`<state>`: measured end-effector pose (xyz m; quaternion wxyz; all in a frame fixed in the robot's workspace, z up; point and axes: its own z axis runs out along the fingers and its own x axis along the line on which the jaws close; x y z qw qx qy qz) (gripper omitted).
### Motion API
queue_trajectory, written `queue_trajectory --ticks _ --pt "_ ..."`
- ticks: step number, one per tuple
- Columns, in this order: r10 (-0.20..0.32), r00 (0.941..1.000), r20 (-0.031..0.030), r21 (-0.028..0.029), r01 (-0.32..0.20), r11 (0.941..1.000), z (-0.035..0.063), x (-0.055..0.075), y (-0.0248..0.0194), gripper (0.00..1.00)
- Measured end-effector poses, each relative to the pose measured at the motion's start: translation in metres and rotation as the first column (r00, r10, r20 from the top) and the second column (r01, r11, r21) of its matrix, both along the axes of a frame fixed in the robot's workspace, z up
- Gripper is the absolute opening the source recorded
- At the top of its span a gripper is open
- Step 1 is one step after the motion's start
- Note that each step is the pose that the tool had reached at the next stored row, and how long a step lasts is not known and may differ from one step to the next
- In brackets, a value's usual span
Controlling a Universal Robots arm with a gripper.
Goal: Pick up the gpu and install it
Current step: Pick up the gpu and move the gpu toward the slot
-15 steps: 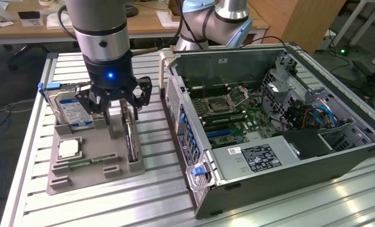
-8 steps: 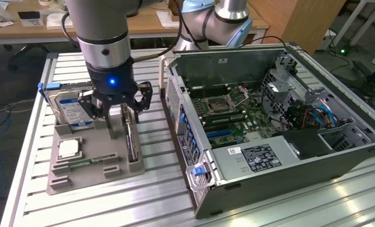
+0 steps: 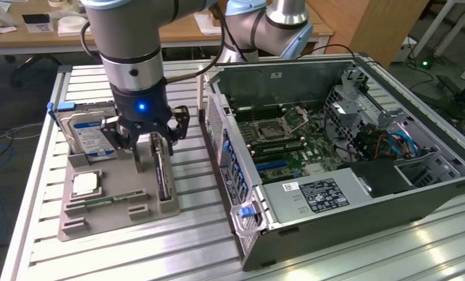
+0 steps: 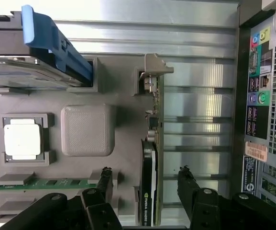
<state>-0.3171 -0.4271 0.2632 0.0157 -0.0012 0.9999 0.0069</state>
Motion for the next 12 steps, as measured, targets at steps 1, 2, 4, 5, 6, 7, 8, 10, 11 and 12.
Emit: queue_trajectory --ticks 1,2,4,5,6,7,8,10,11,12 --pt "0.0 1.0 -0.0001 -0.0001 0.0 1.0 -0.0017 0.0 0.0 0.66" --pt "0.0 1.0 0.0 -0.0001 0.0 1.0 -0.0035 0.0 0.0 0.66" --pt "0.0 1.0 -0.0001 0.0 0.0 1.0 -0.0072 0.0 0.0001 0.66" --pt "0.0 1.0 -0.0001 -0.0001 0.0 1.0 -0.009 0.0 0.0001 0.66" --pt "0.0 1.0 -0.0001 -0.0001 0.0 1.0 -0.0108 0.001 0.0 0.66" --pt "0.0 1.0 -0.0001 -0.0001 0.0 1.0 -0.0126 0.001 0.0 0.66" --pt "0.0 1.0 -0.0001 -0.0001 0.0 1.0 -0.0144 0.001 0.0 0.66" --pt "0.0 1.0 -0.0001 -0.0001 0.0 1.0 -0.018 0.001 0.0 0.66" --pt "0.0 1.0 0.0 -0.0001 0.0 1.0 -0.0199 0.001 0.0 0.66" --pt "0.0 1.0 0.0001 -0.0001 0.0 1.0 -0.0218 0.001 -0.0003 0.66"
